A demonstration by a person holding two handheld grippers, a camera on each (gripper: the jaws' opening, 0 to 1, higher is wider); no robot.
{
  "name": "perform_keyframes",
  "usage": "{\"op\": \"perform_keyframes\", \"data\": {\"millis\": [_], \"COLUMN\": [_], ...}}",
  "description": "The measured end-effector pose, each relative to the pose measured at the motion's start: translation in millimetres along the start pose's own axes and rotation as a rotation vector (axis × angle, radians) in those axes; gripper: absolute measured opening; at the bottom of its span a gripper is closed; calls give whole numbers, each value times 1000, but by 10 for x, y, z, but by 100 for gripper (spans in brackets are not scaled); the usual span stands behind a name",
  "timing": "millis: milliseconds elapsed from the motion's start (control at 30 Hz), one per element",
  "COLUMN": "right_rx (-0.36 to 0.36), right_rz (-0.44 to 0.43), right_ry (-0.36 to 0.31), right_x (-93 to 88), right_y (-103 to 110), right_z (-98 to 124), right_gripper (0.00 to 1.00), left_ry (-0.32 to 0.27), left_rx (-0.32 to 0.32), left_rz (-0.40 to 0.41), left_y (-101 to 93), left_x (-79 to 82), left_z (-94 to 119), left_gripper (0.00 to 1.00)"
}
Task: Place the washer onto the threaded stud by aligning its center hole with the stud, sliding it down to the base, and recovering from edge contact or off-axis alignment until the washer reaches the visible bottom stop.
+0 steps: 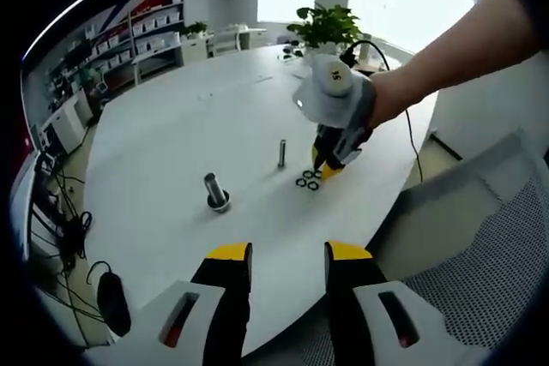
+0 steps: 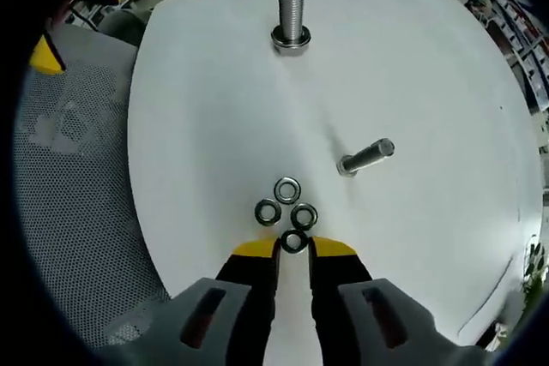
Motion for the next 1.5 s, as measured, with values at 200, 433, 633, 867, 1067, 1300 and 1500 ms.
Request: {"op": "perform_keyframes", "data": {"millis": [200, 433, 633, 867, 1067, 1300, 1500], "right_rx": [4, -7, 3, -11, -6, -32, -61], "right_rz": [-1, -23, -70, -79, -120, -72, -120], "right_ry": [9, 72, 87, 89, 1, -41, -39], "right_x": [-1, 57, 52, 45, -22, -18, 4], "right_y": [-45, -24, -34, -20, -5, 23, -21], "right_z": [-27, -70, -57, -36, -30, -19, -34], "right_gripper": [16, 15, 16, 16, 16, 15, 15], "left_ry": [0, 0, -1, -1, -9, -5, -2], "left_rx": [-6, -6, -6, -5, -7, -7, -6], "left_rz": [2, 2, 4, 2, 12, 8, 10], "left_y": [-4, -17, -10, -13, -9, -14, -2], "left_x": [-1, 7, 0, 4, 6, 4, 0], "left_z": [-4, 8, 4, 7, 7, 7, 13], "left_gripper": [32, 32, 32, 32, 32, 31, 31]}}
Point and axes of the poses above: the point that each gripper's makers call its tool centre point, and the gripper's own axes: z roughly backward along the fingers, y roughly to its left, x roughly out of its top, the point moved 6 cm from there along z, roughly backward along the fingers, and after that the axes turned 2 degrees about z, right-handed, at the moved point
